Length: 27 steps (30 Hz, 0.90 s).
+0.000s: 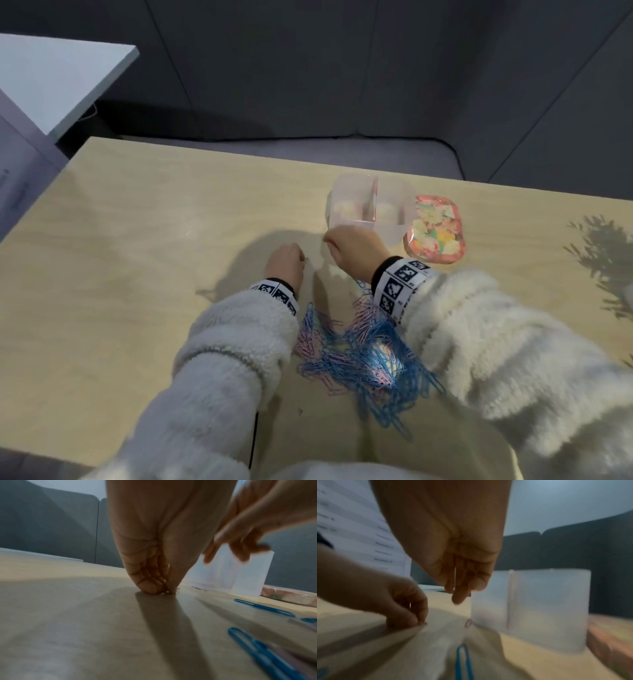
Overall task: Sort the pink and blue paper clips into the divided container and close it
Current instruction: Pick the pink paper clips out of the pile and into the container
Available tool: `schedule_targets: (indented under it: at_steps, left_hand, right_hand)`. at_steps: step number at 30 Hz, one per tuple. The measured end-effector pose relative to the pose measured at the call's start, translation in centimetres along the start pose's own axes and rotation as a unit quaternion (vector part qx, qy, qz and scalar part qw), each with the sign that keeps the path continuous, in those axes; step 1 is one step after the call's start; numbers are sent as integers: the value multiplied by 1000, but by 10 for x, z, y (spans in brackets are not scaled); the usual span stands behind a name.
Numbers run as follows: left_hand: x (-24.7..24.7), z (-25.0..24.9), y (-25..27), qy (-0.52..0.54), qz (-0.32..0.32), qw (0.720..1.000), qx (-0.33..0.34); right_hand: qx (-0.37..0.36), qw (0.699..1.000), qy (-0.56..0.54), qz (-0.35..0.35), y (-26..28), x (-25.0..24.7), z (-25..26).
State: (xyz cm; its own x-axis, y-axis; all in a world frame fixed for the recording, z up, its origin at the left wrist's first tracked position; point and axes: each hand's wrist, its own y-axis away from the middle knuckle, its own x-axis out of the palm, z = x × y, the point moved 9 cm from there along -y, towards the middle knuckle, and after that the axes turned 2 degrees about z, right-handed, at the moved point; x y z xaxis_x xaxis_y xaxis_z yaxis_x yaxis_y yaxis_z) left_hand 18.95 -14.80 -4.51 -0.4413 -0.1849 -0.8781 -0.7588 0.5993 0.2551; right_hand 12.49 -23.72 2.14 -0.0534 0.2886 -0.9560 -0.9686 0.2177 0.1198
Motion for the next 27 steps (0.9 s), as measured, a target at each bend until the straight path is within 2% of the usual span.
schedule_targets:
  at_steps: [3, 6, 10, 13, 17, 20, 22, 27]
  left_hand:
    - [2, 3, 8, -28, 6, 1000, 9]
    - [3, -3, 23, -8, 44, 997, 58]
    - [12, -23, 51, 65, 127, 983, 112]
    - [18, -39, 62, 16, 129, 980, 153]
    - [38, -56, 73, -77, 152, 964, 205]
    - [41, -63, 76, -121, 148, 956, 224]
    - [41, -67, 78, -142, 136, 951, 237]
    - [44, -63, 80, -109, 130, 957, 236]
  right_hand:
    - [28, 996, -13, 81, 4, 39, -7]
    - [39, 997, 21, 69, 10, 45, -9]
    - [-7, 999, 1, 48, 32, 52, -6]
    - [-8, 997, -48, 55, 45, 58, -12]
    - [74, 986, -143, 30, 52, 57, -26]
    - [106, 978, -178, 5, 51, 53, -30]
    - [99, 980, -171, 6, 47, 51, -26]
    - [41, 992, -86, 79, 41, 56, -7]
